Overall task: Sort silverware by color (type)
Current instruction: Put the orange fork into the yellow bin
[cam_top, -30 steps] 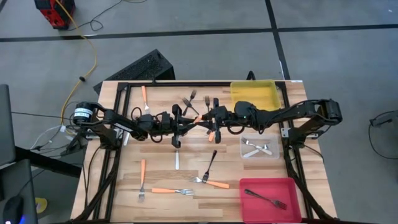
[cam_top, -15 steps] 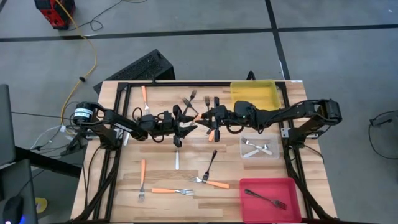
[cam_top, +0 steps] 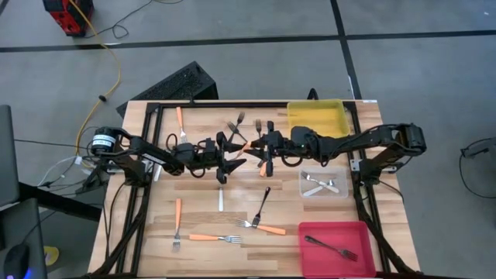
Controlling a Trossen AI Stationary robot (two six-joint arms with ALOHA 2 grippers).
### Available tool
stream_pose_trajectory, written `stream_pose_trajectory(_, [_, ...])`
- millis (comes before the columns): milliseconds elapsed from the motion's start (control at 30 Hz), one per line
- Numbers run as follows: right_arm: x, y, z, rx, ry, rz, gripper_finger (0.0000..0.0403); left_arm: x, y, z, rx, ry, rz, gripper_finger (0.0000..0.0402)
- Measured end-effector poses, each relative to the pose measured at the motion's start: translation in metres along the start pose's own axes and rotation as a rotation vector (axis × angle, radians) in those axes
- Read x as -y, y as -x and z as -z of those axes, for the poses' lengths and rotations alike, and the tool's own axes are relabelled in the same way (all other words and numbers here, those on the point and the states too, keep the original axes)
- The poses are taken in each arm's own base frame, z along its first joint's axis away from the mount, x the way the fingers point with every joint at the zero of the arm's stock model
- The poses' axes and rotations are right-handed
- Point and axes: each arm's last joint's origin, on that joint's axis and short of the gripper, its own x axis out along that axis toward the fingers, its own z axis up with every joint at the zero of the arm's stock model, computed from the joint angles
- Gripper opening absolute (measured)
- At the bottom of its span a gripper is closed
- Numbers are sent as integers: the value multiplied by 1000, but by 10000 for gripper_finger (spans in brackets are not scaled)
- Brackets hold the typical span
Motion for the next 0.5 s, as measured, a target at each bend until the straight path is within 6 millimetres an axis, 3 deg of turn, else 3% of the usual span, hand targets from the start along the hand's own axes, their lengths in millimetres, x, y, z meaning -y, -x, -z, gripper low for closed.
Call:
stream_pose_trajectory(233, [0, 0, 3, -28, -29, 1, 96, -1, 0, 2, -20, 7, -5, 244])
stream_pose_trajectory(500, [1, 0, 6, -64, -54, 21, 96, -2, 1, 8, -92, 28, -27, 282])
